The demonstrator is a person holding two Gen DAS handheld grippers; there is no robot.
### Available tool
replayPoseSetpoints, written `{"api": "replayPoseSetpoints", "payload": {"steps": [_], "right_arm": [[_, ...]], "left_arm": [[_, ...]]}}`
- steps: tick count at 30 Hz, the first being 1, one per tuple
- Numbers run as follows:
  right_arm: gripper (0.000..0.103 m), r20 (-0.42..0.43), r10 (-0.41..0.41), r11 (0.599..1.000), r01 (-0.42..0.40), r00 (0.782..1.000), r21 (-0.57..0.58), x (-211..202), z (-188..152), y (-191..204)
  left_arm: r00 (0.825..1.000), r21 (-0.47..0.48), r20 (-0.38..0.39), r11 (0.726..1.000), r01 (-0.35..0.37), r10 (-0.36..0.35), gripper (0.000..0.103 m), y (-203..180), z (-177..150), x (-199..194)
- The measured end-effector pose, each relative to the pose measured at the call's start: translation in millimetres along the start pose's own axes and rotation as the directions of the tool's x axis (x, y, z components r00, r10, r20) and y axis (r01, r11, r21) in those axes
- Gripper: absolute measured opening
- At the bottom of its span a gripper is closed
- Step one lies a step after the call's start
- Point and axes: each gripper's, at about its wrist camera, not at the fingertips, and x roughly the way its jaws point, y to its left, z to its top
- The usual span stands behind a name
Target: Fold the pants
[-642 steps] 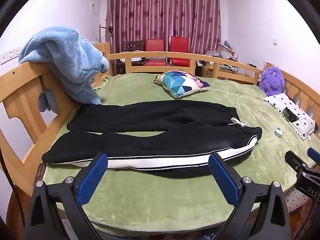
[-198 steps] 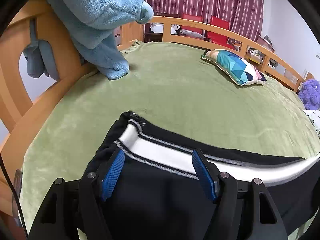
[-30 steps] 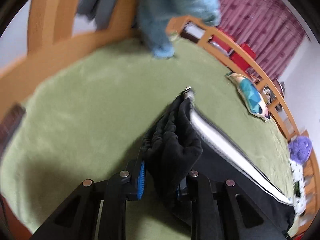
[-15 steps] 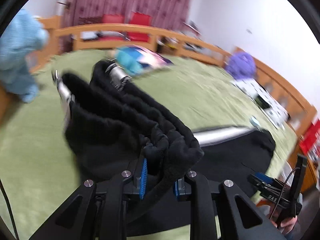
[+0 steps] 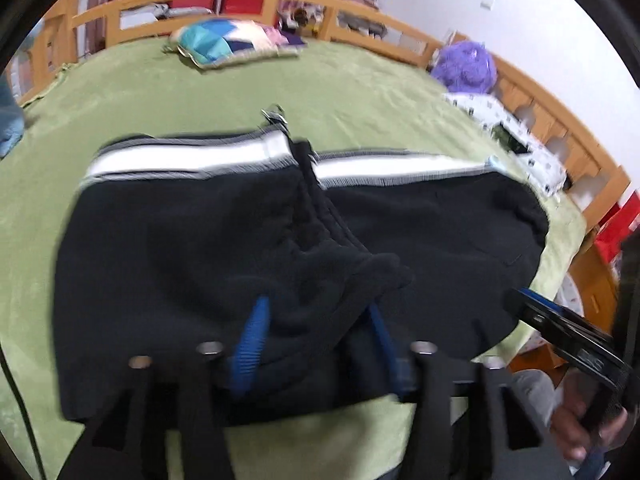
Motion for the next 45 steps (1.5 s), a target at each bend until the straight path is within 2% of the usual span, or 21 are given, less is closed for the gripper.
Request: {"api": "replayPoseSetpoints", "payload": {"steps": [4, 7, 10, 12, 14, 15, 17, 19, 20, 21, 23, 25, 26, 29, 32, 36, 38, 39, 40, 44, 45], "right_arm": [[0.061, -0.001, 0.085, 0.996, -0.085, 0.996, -0.020, 13.9, 9.5, 31.1], [0.062, -0.017, 0.157, 0.987, -0.157, 0.987, -0.032, 31.8, 13.7, 61.8], [0.062, -0.030, 0.162, 0.985, -0.163, 0.986, -0.050, 50.8, 12.5, 89.9], [0.061, -0.046, 0.139, 0.984, -0.143, 0.989, -0.110, 66.5, 8.2, 110.5], [0.046, -0.078, 0.108, 0.979, -0.119, 0.991, -0.168, 82.7, 2.1, 125.0], [0.030, -0.081, 0.068, 0.974, -0.084, 0.994, -0.209, 89.9, -3.3, 133.0], [0.021, -0.048, 0.007, 0.950, -0.022, 0.999, -0.310, 88.7, -8.2, 143.3], [0.019, 0.019, 0.115, 0.967, -0.108, 0.993, -0.232, 60.8, -2.6, 128.3], [0.019, 0.052, 0.193, 0.973, -0.185, 0.980, -0.139, 43.5, 0.9, 112.0], [0.019, 0.059, 0.204, 0.975, -0.198, 0.977, -0.097, 36.5, 0.2, 103.7], [0.021, 0.025, 0.159, 0.984, -0.156, 0.987, -0.089, 40.5, -6.7, 101.0], [0.032, -0.091, 0.077, 0.984, -0.090, 0.993, -0.152, 65.5, -22.5, 108.4], [0.033, -0.127, 0.029, 0.977, -0.055, 0.992, -0.206, 74.4, -29.4, 113.5], [0.041, -0.064, -0.008, 0.943, -0.013, 0.998, -0.332, 59.7, -31.0, 129.8], [0.046, 0.006, 0.053, 0.949, -0.048, 0.999, -0.312, 45.7, -12.1, 140.2], [0.045, -0.024, 0.024, 0.935, -0.031, 0.999, -0.354, 74.8, 0.3, 156.9], [0.042, -0.080, 0.006, 0.937, -0.033, 0.997, -0.348, 96.9, 4.4, 157.8], [0.041, -0.117, -0.043, 0.933, -0.002, 0.992, -0.360, 113.7, 3.6, 157.9], [0.038, -0.118, -0.068, 0.929, 0.020, 0.991, -0.369, 115.7, 3.7, 157.3], [0.039, -0.086, -0.093, 0.917, 0.051, 0.992, -0.396, 121.2, 0.0, 161.4], [0.027, -0.091, -0.094, 0.910, 0.049, 0.991, -0.411, 122.6, -0.3, 164.8]], "left_arm": [[0.995, -0.014, 0.097, 1.000, -0.004, 0.005, 0.064, 25.5, 2.0, -36.1], [0.983, -0.050, 0.124, 0.991, -0.128, 0.133, 0.065, 56.2, 11.1, -48.4], [0.972, -0.084, 0.132, 0.979, -0.183, 0.193, 0.065, 79.0, 7.6, -52.8], [0.972, -0.114, 0.127, 0.977, -0.183, 0.197, 0.065, 96.1, 2.8, -53.1], [0.975, -0.139, 0.123, 0.976, -0.170, 0.187, 0.065, 110.6, -1.9, -54.4], [0.975, -0.148, 0.121, 0.974, -0.169, 0.187, 0.065, 116.8, -3.5, -54.9], [0.976, -0.165, 0.115, 0.972, -0.167, 0.187, 0.065, 126.5, -7.7, -55.7], [0.978, -0.190, 0.111, 0.970, -0.152, 0.175, 0.065, 136.0, -10.6, -56.2], [0.979, -0.203, 0.112, 0.969, -0.142, 0.168, 0.065, 140.5, -11.9, -55.5], [0.981, -0.219, 0.113, 0.967, -0.133, 0.161, 0.065, 146.2, -13.6, -55.7], [0.983, -0.242, 0.106, 0.963, -0.118, 0.147, 0.065, 153.8, -16.3, -54.1], [0.988, -0.257, 0.091, 0.961, -0.100, 0.127, 0.065, 160.3, -17.8, -50.5], [0.989, -0.265, 0.079, 0.959, -0.097, 0.122, 0.065, 163.7, -19.2, -48.5], [0.990, -0.278, 0.074, 0.956, -0.096, 0.121, 0.065, 170.7, -22.1, -49.7], [0.990, -0.306, 0.080, 0.948, -0.085, 0.114, 0.065, 177.8, -23.7, -51.2], [0.991, -0.319, 0.070, 0.944, -0.087, 0.115, 0.065, 181.7, -23.5, -49.6], [0.991, -0.327, 0.075, 0.942, -0.083, 0.113, 0.065, 183.7, -22.5, -51.5], [0.991, -0.331, 0.079, 0.940, -0.080, 0.111, 0.065, 184.9, -21.9, -52.6], [0.990, -0.333, 0.082, 0.940, -0.079, 0.112, 0.065, 186.6, -21.6, -53.7], [0.990, -0.341, 0.087, 0.937, -0.073, 0.108, 0.065, 189.6, -21.9, -54.1], [0.991, -0.341, 0.083, 0.937, -0.073, 0.107, 0.065, 189.6, -21.9, -52.9]]}}
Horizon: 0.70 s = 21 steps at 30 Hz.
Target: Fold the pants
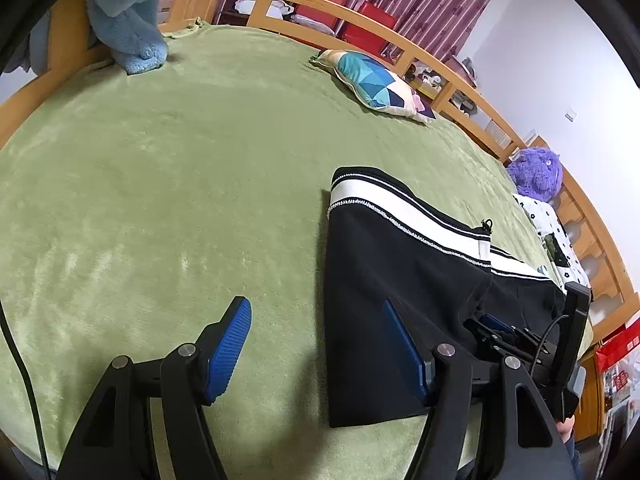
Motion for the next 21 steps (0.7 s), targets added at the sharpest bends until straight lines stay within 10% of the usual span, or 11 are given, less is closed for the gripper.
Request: {"api": "replayPoseSetpoints", "payload": {"steps": [1, 8, 14, 19, 21], "right_arm": [[0.011, -0.009, 0.022, 1.000, -0.022, 1.000, -0.011, 0.0, -0.1, 1.0], [0.008, 0.184, 0.123, 0.973, -0.155, 0.975, 0.171, -63.2, -20.0, -42.8], [0.010, 0.085, 0.076, 0.981, -0.089, 0.994, 0.173, -38.8, -45.9, -33.1], [0.058, 0.119, 0.120, 0.969, -0.143, 0.986, 0.201, -48.8, -32.4, -43.6], [0.060, 0.094, 0.133, 0.964, -0.151, 0.987, 0.218, -36.3, -26.1, -47.4]], "left_arm": [[1.000, 0.001, -0.005, 1.000, -0.001, 0.001, 0.065, -0.1, 0.1, 1.4], [1.000, 0.021, -0.011, 1.000, -0.004, 0.004, 0.065, -4.7, -1.6, 2.4], [0.999, 0.022, -0.038, 1.000, -0.010, 0.011, 0.065, -6.2, -2.8, 8.3], [0.999, 0.034, -0.035, 0.999, -0.005, 0.006, 0.065, -9.5, -4.8, 8.4], [0.999, 0.035, -0.038, 0.999, 0.000, 0.001, 0.065, -10.4, -5.4, 9.5]]}}
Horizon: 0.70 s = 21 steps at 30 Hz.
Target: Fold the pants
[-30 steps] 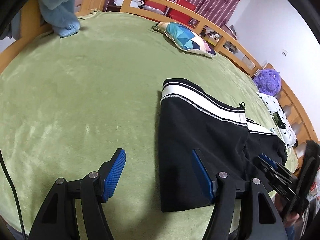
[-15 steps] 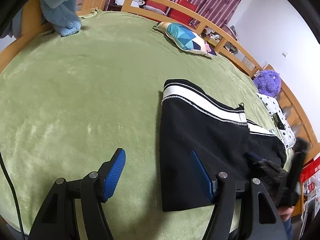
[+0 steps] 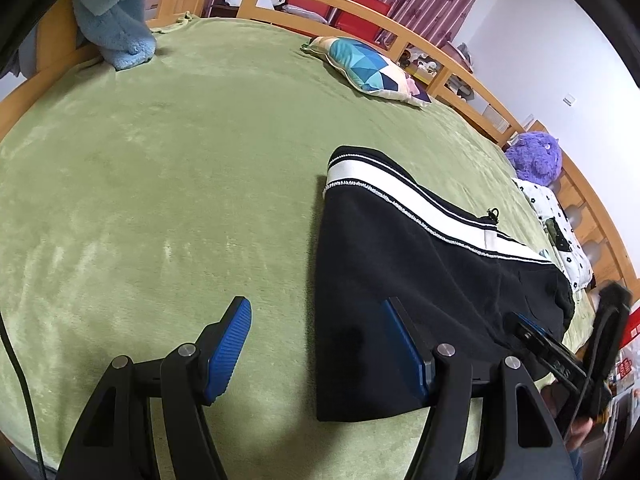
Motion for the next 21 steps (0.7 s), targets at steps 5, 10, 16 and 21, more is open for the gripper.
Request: {"api": "replayPoseSetpoints", "payload": {"steps": [5, 10, 16, 21], "right_arm": [[0.040, -0.070, 0.030, 0.997, -0.026, 0.997, 0.067, 42.1, 7.3, -6.9], [0.012, 0.073, 0.159, 0.979, -0.167, 0.984, 0.118, -6.3, 26.0, -28.1], [0.013, 0.133, -0.019, 0.988, -0.002, 0.991, 0.153, -42.9, 29.5, -87.7], [0.022, -0.015, -0.027, 0.987, 0.029, 1.000, 0.160, 1.4, 2.6, -107.2]], "left_arm": [[1.000, 0.012, 0.000, 1.000, -0.016, 0.016, 0.065, -3.1, -1.2, 0.3], [0.999, 0.035, 0.010, 0.999, -0.037, 0.037, 0.065, -10.9, 0.7, -0.8], [1.000, 0.062, -0.010, 0.998, -0.021, 0.022, 0.065, -32.4, -1.1, 6.1], [0.998, 0.117, -0.056, 0.993, 0.029, -0.023, 0.065, -69.7, -3.8, 19.1]]}}
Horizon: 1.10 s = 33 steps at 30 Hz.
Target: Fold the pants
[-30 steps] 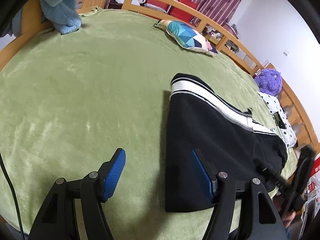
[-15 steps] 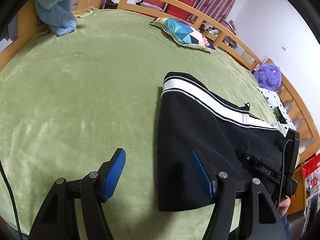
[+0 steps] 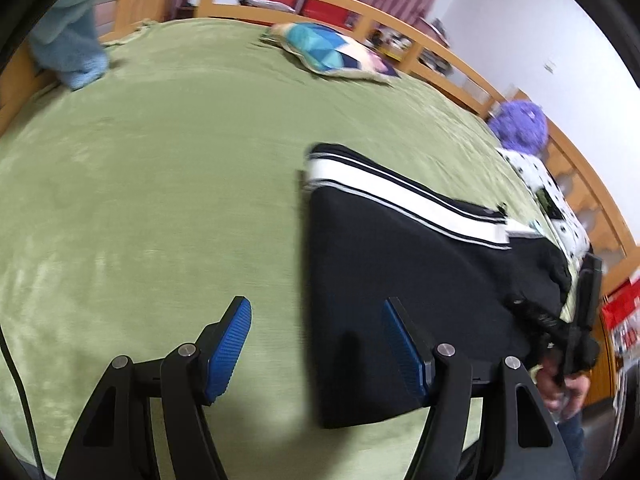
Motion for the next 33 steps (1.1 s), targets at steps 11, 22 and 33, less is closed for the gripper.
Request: {"api": "replayPoseSetpoints", "payload": {"steps": [11, 22, 33], "right_arm": [[0.050, 0.067, -0.030, 0.991, 0.038, 0.997, -0.127, -21.1, -43.3, 15.1], [0.056, 0.238, -0.193, 0.974, 0.215, 0.952, -0.071, -100.5, -5.5, -51.2], [0.065, 0.127, -0.355, 0.920, 0.322, 0.926, 0.225, -112.4, 12.4, -200.2]], "left_arm": [[0.991, 0.063, -0.129, 0.998, -0.013, 0.021, 0.072, -22.4, -34.9, 48.3], [0.986, 0.086, 0.012, 0.983, -0.165, 0.164, 0.069, -17.5, 8.6, 30.0], [0.996, -0.098, -0.084, 0.995, 0.019, -0.028, 0.069, 2.7, 30.8, 72.1]]}}
